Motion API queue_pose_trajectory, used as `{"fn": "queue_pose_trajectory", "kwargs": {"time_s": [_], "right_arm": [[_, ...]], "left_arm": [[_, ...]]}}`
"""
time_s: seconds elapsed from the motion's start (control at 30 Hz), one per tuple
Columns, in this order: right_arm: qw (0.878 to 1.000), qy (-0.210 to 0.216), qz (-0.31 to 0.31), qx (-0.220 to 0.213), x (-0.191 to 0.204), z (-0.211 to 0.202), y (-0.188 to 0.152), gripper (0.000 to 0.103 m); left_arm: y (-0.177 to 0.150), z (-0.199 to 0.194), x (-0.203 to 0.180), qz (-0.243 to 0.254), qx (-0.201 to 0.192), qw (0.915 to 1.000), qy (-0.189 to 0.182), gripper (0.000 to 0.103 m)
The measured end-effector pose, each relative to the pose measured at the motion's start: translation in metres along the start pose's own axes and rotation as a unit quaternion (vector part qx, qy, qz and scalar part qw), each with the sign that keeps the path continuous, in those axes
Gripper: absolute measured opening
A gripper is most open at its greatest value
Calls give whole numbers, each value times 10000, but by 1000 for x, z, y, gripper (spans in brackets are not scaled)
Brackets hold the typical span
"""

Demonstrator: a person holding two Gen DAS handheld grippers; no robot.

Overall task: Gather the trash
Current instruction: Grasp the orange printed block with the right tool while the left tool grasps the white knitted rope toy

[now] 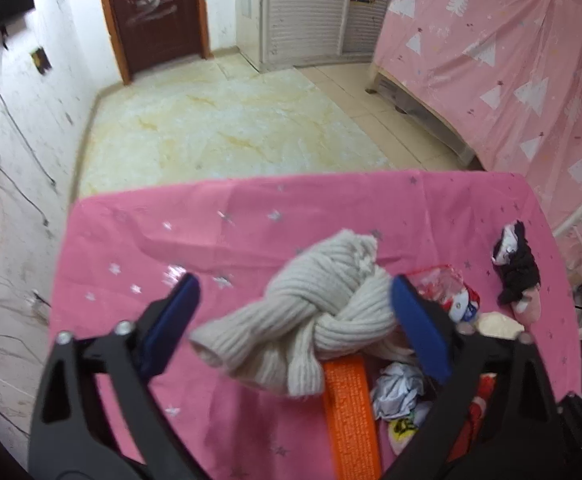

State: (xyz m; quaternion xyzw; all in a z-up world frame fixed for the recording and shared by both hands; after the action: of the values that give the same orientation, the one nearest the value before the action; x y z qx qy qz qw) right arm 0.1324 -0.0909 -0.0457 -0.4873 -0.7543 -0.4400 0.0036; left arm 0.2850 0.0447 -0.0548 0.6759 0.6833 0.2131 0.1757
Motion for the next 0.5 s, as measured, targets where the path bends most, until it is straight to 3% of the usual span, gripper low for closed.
{"fn": "queue_pose_trajectory", "kwargs": {"time_s": [0.07,0.1,0.17,0.2,0.33,0.5], "right_arm": [[9999,39,82,54,-2,4,-2,43],[9999,60,110,79,-3,5,-4,41],[9998,103,149,71,-2,3,-6,35],[9997,121,174,100,-3,2,-7,32],[9997,127,202,17,-3,-3,-5,18],[9994,168,175,-235,-4,-18,-1,17]], "left_arm": [[-5,-1,-2,-99,23,9995,-310,70],[-6,-3,-4,-105,21,9989,-456,58],[-10,-8,-7,-22,-64,9990,-436,45],[-11,-12,-6,50,-144,9995,-289,20],[-18,-21,-3,62,-202,9994,-287,15],[-19,-34,-1,43,-418,9991,-66,14]]}}
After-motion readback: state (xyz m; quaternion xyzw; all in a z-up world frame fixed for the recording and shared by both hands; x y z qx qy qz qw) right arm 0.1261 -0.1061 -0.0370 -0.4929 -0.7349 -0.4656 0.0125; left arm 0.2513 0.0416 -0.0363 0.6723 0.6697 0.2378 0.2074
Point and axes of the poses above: each gripper's, at about its wrist camera, not at the fingertips, and z roughly the way its jaws point, x to its left, y to its top, the point moved 7 cm from there along z, roughly the way its jaws point, and after that the axes turned 10 degrees about y, right-handed, at the moved point
